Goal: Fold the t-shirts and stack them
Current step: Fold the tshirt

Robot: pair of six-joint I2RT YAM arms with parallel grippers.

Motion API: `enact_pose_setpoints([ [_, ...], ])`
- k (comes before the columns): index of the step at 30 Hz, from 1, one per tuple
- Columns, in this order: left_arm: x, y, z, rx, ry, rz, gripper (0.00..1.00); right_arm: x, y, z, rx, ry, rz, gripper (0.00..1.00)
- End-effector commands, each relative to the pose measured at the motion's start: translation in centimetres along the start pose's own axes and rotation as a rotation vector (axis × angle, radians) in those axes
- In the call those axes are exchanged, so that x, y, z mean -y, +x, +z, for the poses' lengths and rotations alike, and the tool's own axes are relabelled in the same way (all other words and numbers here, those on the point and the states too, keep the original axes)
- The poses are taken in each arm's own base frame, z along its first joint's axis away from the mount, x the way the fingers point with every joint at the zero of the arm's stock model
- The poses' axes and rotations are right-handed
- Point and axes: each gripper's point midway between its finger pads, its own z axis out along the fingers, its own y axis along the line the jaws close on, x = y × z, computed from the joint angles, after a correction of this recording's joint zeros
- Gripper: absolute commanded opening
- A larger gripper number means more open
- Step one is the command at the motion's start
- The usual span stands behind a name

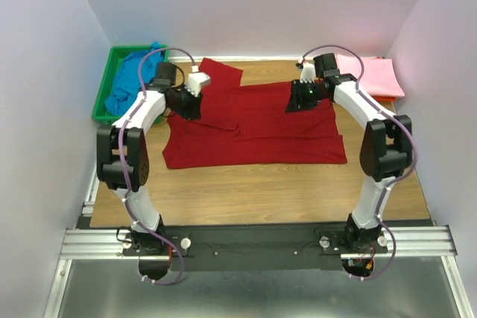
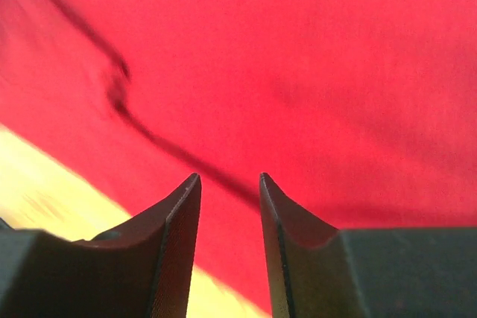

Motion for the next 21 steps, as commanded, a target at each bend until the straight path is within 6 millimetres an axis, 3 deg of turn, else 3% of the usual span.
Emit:
enact_pose_setpoints([
  [1,1.8,3.2,2.1,-0.108,-0.014,-0.018,0.34,2.8,9.6,-2.4,-0.29,0.142,-0.157,0.41],
  [4,2.9,3.3,3.1,-0.114,-0.022,-0.008,0.34,3.9,11.4,-3.9,-0.322,0.203,-0.207,0.4],
  [5,3.0,3.5,3.5,-0.114,-0.028,-0.011,0.34,4.2,12.6,-3.9,-0.349,0.213,-0.21,0.4],
  [9,2.7,3.9,4.9,-0.135,-0.051,-0.03,0.34,5.6,14.4,-3.5,-0.396,0.254,-0.213,0.38],
  [15,1.4,5.0,6.9,-0.181,-0.096,-0.054,0.32,7.6,16.1,-1.8,-0.441,0.299,-0.198,0.35],
  [21,1.2,5.2,7.9,-0.184,-0.101,-0.065,0.32,8.3,16.8,-1.2,-0.466,0.318,-0.181,0.33],
])
